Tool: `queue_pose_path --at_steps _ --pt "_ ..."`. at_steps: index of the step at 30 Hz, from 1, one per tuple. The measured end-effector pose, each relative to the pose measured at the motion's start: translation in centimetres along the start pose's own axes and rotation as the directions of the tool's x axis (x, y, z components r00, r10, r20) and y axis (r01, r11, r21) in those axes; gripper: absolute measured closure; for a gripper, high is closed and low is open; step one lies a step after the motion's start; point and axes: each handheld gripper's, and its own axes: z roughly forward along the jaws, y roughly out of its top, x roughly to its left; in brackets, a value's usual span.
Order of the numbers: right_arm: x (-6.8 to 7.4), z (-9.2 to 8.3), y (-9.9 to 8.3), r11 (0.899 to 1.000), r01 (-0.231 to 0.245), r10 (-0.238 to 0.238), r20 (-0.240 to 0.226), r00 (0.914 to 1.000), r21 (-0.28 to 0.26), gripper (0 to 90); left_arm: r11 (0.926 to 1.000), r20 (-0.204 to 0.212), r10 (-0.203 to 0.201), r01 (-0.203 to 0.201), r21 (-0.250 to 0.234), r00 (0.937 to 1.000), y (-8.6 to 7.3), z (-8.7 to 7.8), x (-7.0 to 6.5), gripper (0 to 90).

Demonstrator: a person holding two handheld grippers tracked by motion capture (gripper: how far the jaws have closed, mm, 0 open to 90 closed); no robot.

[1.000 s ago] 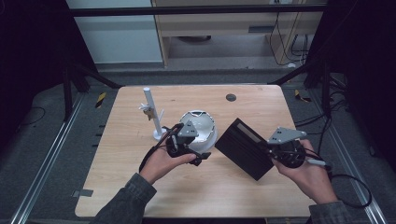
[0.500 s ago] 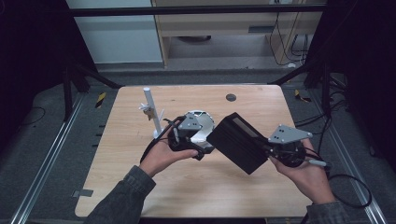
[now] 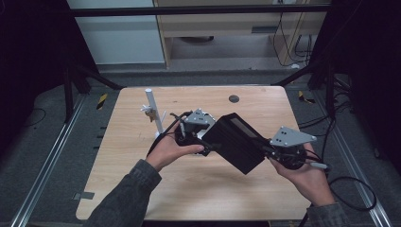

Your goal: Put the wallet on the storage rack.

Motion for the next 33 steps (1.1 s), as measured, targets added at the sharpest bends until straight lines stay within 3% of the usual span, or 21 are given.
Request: queue_pose_path --at_steps 6,8,9,15,21,23,24,25,28,29,33 --pt "0.2 0.2 -0.4 1.0 0.0 0.0 -0.013 0.9999 -0.025 85.0 0.9998 0.038 0.02 -0.02 0.005 0.9991 0.6 1.1 0.2 23.1" --pt "0.3 0.3 -0.8 1.0 -0.003 0.003 -0.018 0.9998 -0.024 85.0 0.9987 0.072 0.031 -0.033 0.039 0.997 0.6 1.3 0.3 37.7" --pt "0.3 0.5 -1.1 1.0 -0.007 0.006 -0.023 0.9997 -0.024 84.9 0.9972 0.086 0.03 -0.036 0.066 0.9958 0.7 1.2 0.3 49.3" --pt "0.5 0.8 -3.1 0.999 -0.016 0.015 -0.042 0.999 -0.03 83.7 0.9945 0.111 0.013 -0.025 0.102 0.9937 1.3 0.4 -0.6 76.6" --pt "1.0 1.5 -5.3 0.997 -0.062 0.06 -0.044 0.9972 -0.04 81.2 0.9889 0.074 0.027 -0.037 0.144 0.9969 3.1 -0.4 -2.3 80.0" --pt "1.2 2.0 -5.9 0.995 -0.089 0.087 -0.062 0.9943 -0.036 69.7 0.9865 0.048 0.044 -0.051 0.155 0.9979 4.2 -0.9 -2.8 80.1" --pt "1.6 2.6 -6.5 0.994 -0.105 0.103 -0.084 0.9911 -0.017 54.5 0.984 0.027 0.06 -0.063 0.166 0.9978 4.8 -1.2 -3.0 80.2" --pt "1.8 2.9 -6.8 0.993 -0.117 0.116 -0.1 0.9882 -0.005 47.7 0.9817 0.012 0.072 -0.073 0.176 0.9973 5.3 -1.4 -3.0 80.2" --pt "2.4 3.7 -8.0 0.987 -0.158 0.162 -0.139 0.977 0.038 29.1 0.9836 -0.014 0.061 -0.058 0.171 0.998 6.3 -2.4 -2.7 80.2" --pt "2.6 4.1 -8.6 0.985 -0.167 0.172 -0.13 0.9764 0.051 22.2 0.9841 -0.021 0.053 -0.048 0.171 0.9984 6.5 -2.8 -2.6 80.1" --pt "2.5 5.3 -10.3 0.97 -0.226 0.233 -0.07 0.9699 0.093 11.9 0.9828 -0.062 0.05 -0.038 0.181 0.9968 6.9 -4.4 -2.0 80.1"
